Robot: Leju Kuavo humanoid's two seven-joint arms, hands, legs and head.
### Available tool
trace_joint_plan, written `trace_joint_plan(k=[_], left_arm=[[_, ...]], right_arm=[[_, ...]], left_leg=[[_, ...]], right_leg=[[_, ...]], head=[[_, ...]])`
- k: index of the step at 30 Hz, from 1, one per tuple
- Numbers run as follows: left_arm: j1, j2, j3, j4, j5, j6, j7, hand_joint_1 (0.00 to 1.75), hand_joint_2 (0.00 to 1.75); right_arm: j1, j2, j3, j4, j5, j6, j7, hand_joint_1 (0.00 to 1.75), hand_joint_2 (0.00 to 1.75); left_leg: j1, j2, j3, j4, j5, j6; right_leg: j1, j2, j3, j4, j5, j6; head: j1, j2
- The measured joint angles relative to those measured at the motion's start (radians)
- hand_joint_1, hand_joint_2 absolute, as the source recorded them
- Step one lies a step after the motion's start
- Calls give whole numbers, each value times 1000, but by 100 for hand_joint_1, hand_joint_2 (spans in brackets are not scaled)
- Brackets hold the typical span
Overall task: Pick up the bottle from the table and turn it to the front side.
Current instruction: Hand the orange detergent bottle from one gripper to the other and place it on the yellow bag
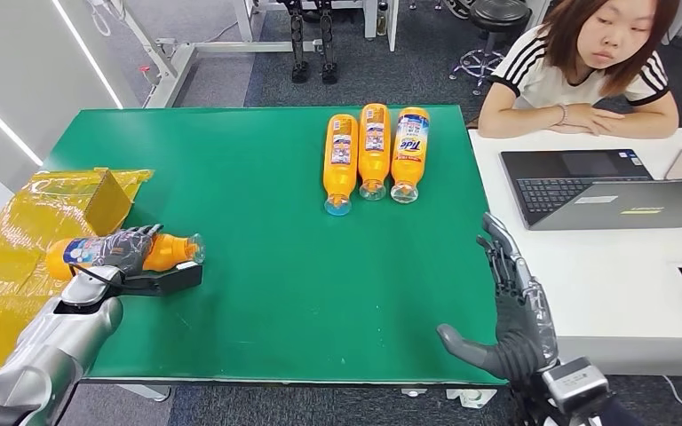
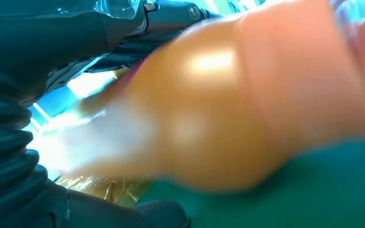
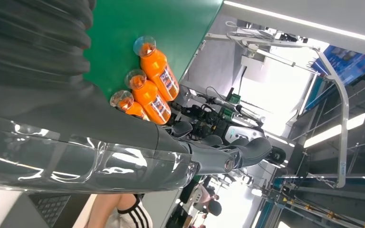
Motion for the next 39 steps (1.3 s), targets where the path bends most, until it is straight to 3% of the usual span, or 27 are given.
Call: trace_joint_plan(k=[10, 15, 20, 25, 29, 32, 35, 39], left_arm=[[4, -7, 19, 3, 20, 14, -30, 0, 175], [23, -25, 62, 6, 109, 65, -104, 0, 175], [81, -104, 151, -18, 331, 170, -302, 0, 175], [118, -166, 202, -59, 414, 188, -355, 0, 175], [183, -227, 225, -196, 670, 170, -442, 0, 175], [257, -278, 205, -397, 826, 170, -399, 0, 175], [308, -302, 148, -583, 862, 206, -354, 0, 175], [338, -316, 67, -735, 817, 295, -349, 0, 175]], right_arm=[[-19, 0, -2, 28, -46, 28, 8, 0, 175], [-25, 0, -5, 52, -62, 37, 7, 0, 175], [-38, 2, -5, 72, -63, 37, 10, 0, 175], [-48, 8, -5, 85, -63, 33, 13, 0, 175], [-50, 10, -5, 91, -63, 22, 26, 0, 175], [-55, 13, -4, 101, -68, 12, 29, 0, 175], [-58, 16, -2, 116, -73, 9, 28, 0, 175], [-56, 25, 0, 128, -71, -4, 23, 0, 175]], left_leg=[[0, 0, 1, 0, 0, -1], [-1, -2, 2, 0, 0, -1], [-1, -4, -1, 0, 0, 0], [-1, -3, -1, 1, 0, 0], [-1, -4, -4, 1, 0, 1], [-1, -4, -6, 1, -1, 1], [-1, -3, -7, 2, -1, 2], [-1, -4, -8, 2, -2, 3]], right_leg=[[0, 0, 0, 0, 0, 0], [0, -2, 1, 0, -1, 0], [-1, -4, 0, -1, -1, 1], [-1, -3, 0, -2, 0, 1], [-1, -4, -3, -3, -1, 2], [-1, -3, -5, -3, -1, 2], [-1, -2, -6, -3, -1, 2], [-1, -4, -6, -3, -1, 3]], head=[[0, 0], [0, 0], [0, 0], [0, 0], [0, 0], [0, 0], [0, 0], [0, 0]])
